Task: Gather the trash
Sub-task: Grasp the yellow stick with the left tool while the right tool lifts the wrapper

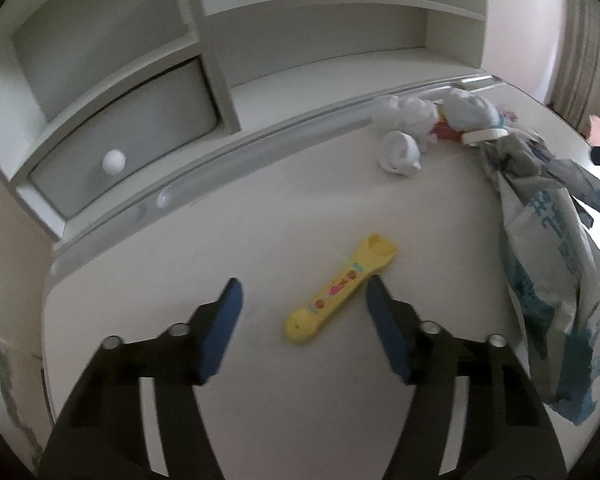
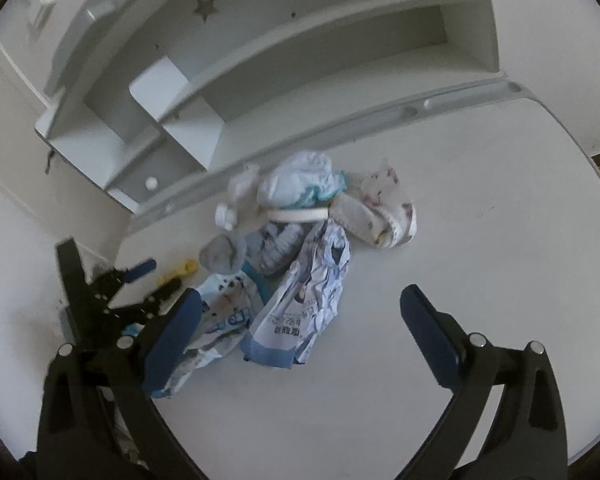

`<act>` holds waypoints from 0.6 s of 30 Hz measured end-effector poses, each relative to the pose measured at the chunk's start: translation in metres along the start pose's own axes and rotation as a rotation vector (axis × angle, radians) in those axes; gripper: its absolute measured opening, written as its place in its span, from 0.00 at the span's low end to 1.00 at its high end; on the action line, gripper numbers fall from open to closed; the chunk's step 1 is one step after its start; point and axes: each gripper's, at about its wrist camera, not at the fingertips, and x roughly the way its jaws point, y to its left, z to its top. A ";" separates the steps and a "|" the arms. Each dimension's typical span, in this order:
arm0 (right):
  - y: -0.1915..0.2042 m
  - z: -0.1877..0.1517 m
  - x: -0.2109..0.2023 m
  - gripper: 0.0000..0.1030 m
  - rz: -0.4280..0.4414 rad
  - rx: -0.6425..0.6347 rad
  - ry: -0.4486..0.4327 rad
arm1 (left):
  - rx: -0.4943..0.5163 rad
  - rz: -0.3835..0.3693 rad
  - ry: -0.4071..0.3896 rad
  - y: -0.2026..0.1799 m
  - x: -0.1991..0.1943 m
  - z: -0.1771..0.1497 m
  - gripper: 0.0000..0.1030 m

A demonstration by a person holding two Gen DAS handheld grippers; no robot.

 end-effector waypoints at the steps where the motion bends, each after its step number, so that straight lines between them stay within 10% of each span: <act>1: 0.002 0.001 0.005 0.92 -0.008 -0.004 0.012 | 0.009 -0.014 -0.002 -0.002 0.000 0.001 0.46; 5: 0.008 0.003 0.025 0.83 -0.032 -0.015 0.058 | 0.010 -0.017 0.006 -0.007 0.000 0.002 0.12; 13: -0.004 -0.004 0.046 0.31 -0.037 0.029 0.129 | -0.121 0.031 -0.018 0.006 -0.033 0.001 0.12; 18: -0.011 -0.015 0.004 0.29 -0.002 0.005 0.049 | -0.154 0.056 -0.085 -0.008 -0.082 0.004 0.12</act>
